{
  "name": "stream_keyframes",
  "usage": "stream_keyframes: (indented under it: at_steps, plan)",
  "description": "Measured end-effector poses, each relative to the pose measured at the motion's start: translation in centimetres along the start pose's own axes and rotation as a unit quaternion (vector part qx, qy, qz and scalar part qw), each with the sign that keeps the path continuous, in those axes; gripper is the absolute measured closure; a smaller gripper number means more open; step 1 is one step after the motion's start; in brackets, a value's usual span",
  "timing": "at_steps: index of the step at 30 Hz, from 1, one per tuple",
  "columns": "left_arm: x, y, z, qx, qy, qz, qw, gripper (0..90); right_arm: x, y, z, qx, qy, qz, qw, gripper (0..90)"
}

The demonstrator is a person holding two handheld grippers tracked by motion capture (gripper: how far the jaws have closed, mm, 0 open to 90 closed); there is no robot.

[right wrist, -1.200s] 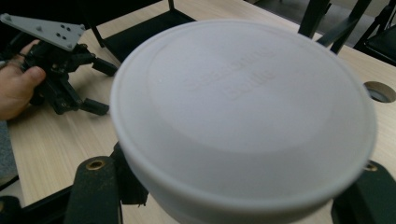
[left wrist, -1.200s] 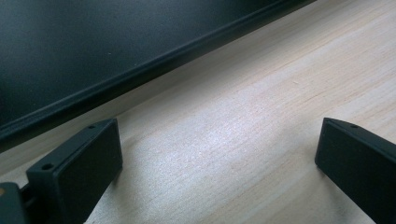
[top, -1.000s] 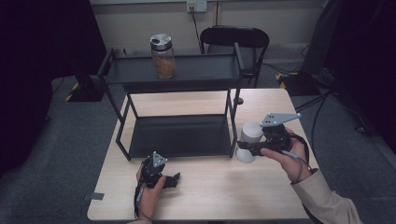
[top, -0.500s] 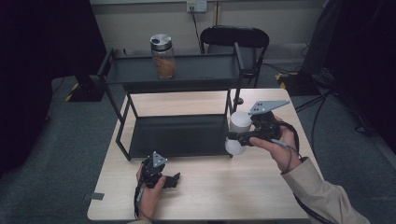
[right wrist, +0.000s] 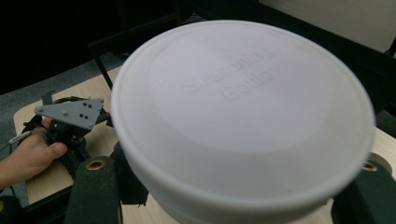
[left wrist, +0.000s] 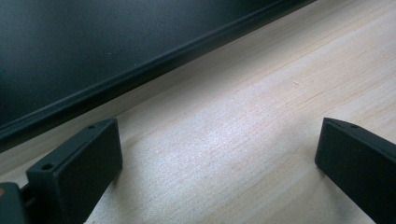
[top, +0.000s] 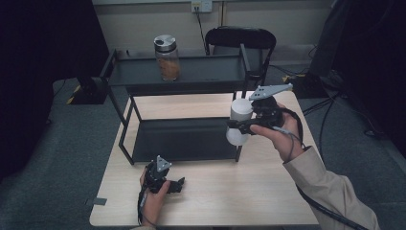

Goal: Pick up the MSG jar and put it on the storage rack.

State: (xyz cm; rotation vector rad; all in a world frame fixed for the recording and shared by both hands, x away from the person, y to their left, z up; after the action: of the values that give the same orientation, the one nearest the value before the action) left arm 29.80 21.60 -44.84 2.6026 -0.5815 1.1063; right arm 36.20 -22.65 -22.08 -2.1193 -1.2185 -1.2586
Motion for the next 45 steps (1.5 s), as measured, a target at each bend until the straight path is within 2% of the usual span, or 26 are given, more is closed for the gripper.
stream_keyframes:
  at_steps: [13,45]
  plan:
    - [0.0,0.0,0.0,0.0,0.0,0.0,1.0,0.0,2.4,0.5,0.1,-0.005,0.006,0.008,0.9999,34.4]
    - [0.0,0.0,0.0,0.0,0.0,0.0,1.0,0.0,8.8,0.4,-0.7,-0.017,0.007,-0.003,0.9998,34.4]
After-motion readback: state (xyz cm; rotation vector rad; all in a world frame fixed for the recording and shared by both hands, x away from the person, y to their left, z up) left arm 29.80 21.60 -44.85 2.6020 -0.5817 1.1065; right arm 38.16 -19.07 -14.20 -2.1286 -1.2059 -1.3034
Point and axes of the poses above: each handheld gripper's, and its own axes: z roughly forward along the jaws, x roughly out of its top, y roughly to its right, the point moved 4 cm from there along z, roughly forward along the jaws, and after that the axes turned 6 degrees about -z, right-handed, at the moved point
